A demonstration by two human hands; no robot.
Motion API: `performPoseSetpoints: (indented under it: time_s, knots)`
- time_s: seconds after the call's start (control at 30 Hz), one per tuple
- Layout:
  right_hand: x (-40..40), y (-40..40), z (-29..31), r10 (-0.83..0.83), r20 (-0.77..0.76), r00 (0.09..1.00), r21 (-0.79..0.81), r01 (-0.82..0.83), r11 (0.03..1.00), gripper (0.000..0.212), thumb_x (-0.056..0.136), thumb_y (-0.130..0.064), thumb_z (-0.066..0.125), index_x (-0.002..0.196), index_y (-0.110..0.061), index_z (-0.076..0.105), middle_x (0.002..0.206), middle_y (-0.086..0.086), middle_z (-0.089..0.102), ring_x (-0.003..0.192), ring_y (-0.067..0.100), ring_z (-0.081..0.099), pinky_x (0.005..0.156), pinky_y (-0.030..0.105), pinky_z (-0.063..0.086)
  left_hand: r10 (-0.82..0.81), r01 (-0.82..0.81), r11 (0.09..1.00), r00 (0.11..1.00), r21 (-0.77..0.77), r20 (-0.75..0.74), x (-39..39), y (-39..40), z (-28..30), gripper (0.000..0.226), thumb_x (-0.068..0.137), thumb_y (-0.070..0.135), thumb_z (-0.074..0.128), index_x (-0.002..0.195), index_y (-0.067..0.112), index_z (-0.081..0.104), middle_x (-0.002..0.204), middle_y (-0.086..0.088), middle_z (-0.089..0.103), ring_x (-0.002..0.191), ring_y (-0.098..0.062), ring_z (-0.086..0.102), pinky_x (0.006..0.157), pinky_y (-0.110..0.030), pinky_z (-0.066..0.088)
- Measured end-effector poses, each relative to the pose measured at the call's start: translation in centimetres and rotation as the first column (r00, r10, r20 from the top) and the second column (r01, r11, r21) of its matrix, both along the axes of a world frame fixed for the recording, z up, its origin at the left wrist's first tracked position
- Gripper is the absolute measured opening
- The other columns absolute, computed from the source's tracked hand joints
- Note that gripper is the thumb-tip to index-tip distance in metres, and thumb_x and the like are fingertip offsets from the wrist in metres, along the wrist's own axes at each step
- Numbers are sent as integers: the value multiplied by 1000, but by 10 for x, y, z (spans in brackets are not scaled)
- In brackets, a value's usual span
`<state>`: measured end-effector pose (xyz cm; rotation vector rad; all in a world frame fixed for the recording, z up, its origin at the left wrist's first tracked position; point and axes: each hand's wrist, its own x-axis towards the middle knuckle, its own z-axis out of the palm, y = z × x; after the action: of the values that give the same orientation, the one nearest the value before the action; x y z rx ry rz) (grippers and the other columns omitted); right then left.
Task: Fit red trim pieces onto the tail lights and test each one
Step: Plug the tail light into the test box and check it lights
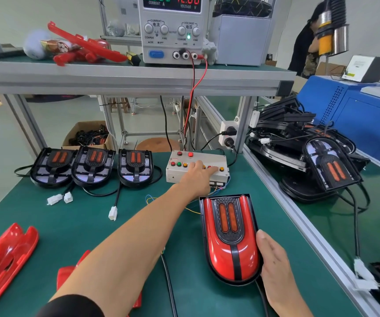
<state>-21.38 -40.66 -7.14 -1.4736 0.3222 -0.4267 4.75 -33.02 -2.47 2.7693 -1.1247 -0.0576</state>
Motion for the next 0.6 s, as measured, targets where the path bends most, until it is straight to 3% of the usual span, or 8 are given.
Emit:
performPoseSetpoints:
  time_s: [0.13,0.23,0.33,0.43,0.53,0.6]
  knots:
    - [0,2,2,6,2,1000,-4,-6,1000,43,104,-41,39,114,-25,77,114,9,77,112,26,71,99,38,55,-6,6,1000,1000,16,-8,-2,1,2,74,93,12,54,158,31,24,133,-17,36,121,-34,35,105,-42,37]
    - [0,2,3,3,-3,1000,-2,-3,1000,43,104,-41,39,114,-26,77,113,8,77,112,26,71,101,44,55,-26,26,1000,1000,7,2,-6,4,4,75,94,11,54,159,30,22,132,-17,36,119,-33,35,107,-41,36]
    - [0,1,1,3,3,1000,-5,-3,1000,43,106,-40,38,116,-26,77,115,7,77,113,26,71,103,45,52,-42,27,980,997,-197,-71,-12,17,5,60,98,6,48,155,21,36,127,-17,46,118,-31,42,107,-40,37]
    - [1,1,0,1,5,1000,26,-1,1000,42,105,-40,40,115,-23,77,115,9,77,112,27,71,104,47,50,6,-152,846,961,-511,-275,-23,36,12,28,104,13,46,121,8,67,108,-16,67,97,-26,62,93,-43,51]
    - [2,2,-1,-11,11,1000,34,11,999,42,103,-41,42,114,-23,78,115,9,77,112,26,72,102,45,53,64,-289,790,916,-540,-396,-32,62,25,26,103,20,49,94,5,68,84,-17,70,64,-18,63,73,-37,57]
    - [2,2,-1,-24,17,1000,34,24,999,42,102,-43,43,113,-22,78,113,9,77,111,27,72,99,41,56,128,-326,799,913,-505,-386,-38,82,36,22,99,20,53,88,7,67,78,-13,69,62,-20,63,65,-30,54]
